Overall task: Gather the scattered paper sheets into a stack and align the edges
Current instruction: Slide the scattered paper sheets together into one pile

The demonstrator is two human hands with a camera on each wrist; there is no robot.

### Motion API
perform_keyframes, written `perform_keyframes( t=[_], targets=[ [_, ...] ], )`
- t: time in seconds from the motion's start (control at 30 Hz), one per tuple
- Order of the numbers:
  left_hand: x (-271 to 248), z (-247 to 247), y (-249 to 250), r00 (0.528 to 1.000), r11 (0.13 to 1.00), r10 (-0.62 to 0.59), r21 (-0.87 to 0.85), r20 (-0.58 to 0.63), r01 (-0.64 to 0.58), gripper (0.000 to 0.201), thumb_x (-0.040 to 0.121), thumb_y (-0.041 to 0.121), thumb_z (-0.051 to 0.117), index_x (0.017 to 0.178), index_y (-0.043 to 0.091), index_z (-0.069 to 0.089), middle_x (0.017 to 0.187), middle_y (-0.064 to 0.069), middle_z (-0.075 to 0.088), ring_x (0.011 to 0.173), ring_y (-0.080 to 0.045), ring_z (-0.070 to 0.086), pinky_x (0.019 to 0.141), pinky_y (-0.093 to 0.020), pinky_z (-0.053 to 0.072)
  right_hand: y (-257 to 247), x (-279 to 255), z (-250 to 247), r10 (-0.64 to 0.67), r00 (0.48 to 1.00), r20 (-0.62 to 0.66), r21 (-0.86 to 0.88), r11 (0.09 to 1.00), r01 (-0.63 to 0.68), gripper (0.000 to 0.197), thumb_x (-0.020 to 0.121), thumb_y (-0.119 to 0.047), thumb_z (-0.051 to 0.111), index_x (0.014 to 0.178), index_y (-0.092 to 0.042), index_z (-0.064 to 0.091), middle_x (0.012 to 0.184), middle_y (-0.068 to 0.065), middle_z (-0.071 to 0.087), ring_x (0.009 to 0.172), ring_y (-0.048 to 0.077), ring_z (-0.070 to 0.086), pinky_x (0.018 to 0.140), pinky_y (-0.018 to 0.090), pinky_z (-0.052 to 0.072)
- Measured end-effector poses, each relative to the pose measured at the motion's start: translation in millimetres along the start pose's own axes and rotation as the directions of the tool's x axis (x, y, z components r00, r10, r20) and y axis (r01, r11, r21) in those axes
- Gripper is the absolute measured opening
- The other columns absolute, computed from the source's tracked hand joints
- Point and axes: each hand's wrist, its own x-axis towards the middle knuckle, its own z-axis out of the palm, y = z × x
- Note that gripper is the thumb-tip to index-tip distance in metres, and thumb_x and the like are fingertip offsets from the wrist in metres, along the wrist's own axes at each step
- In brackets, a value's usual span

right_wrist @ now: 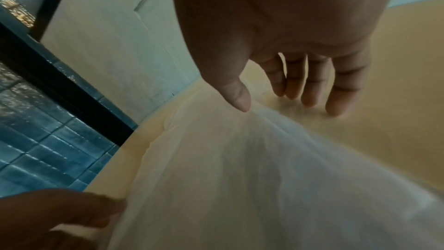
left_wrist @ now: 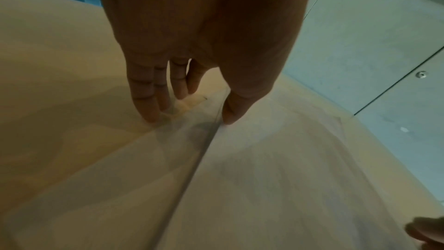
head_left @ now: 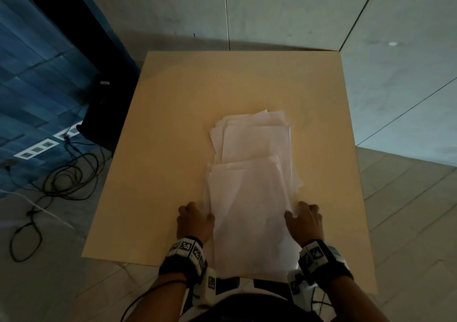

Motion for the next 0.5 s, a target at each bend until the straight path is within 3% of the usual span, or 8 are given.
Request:
perform_keyframes(
  t=[0.17, 0.3, 0.4, 0.5],
  targets=[
    [-4.9, 13.2, 7.9, 0.994, 0.998, 0.058, 0.0, 0.091, -0.058, 0.069, 0.083, 0.049, 0.059, 0.136, 0.01, 0.037, 0.133, -0.014, 0.041, 0.117, -0.035, 0.05, 0.096, -0.041, 0.046, -1.4, -8.3, 12.0, -0.025, 0.997, 0.077, 0.027, 0.999, 0.023, 0.05, 0.089, -0.032, 0.055, 0.131, -0.007, 0.045, 0.132, 0.018, 0.04, 0.122, 0.04, 0.042, 0.102, 0.044, 0.038],
    [7.4, 4.2, 2.9, 0.999, 0.998, 0.03, 0.049, 0.013, -0.031, 0.06, 0.081, 0.048, 0.055, 0.129, 0.013, 0.042, 0.13, -0.014, 0.044, 0.116, -0.036, 0.046, 0.094, -0.043, 0.045, 3.1, 0.9, 3.0, 0.019, 1.0, 0.012, 0.026, 0.999, -0.019, 0.056, 0.089, -0.033, 0.055, 0.137, -0.007, 0.041, 0.136, 0.017, 0.037, 0.125, 0.04, 0.039, 0.105, 0.045, 0.036],
    [2.1, 9.0, 9.0, 0.995, 0.997, 0.07, 0.022, 0.077, -0.072, 0.066, 0.083, 0.048, 0.059, 0.134, 0.012, 0.038, 0.133, -0.013, 0.041, 0.118, -0.035, 0.047, 0.097, -0.042, 0.045, -0.9, 4.7, 4.5, -0.021, 0.995, 0.095, 0.027, 0.999, 0.019, 0.046, 0.09, -0.032, 0.055, 0.128, -0.007, 0.049, 0.129, 0.015, 0.042, 0.114, 0.038, 0.051, 0.097, 0.04, 0.042],
    [4.5, 6.6, 16.8, 0.992, 0.997, 0.066, 0.021, 0.107, -0.068, 0.07, 0.083, 0.051, 0.06, 0.136, 0.012, 0.039, 0.134, -0.013, 0.04, 0.12, -0.035, 0.045, 0.1, -0.043, 0.044, -4.5, 15.0, 0.0, -0.048, 0.993, 0.109, -0.014, 0.999, 0.049, 0.041, 0.089, -0.036, 0.053, 0.118, -0.008, 0.058, 0.125, 0.017, 0.048, 0.111, 0.036, 0.052, 0.098, 0.04, 0.043]
  ],
)
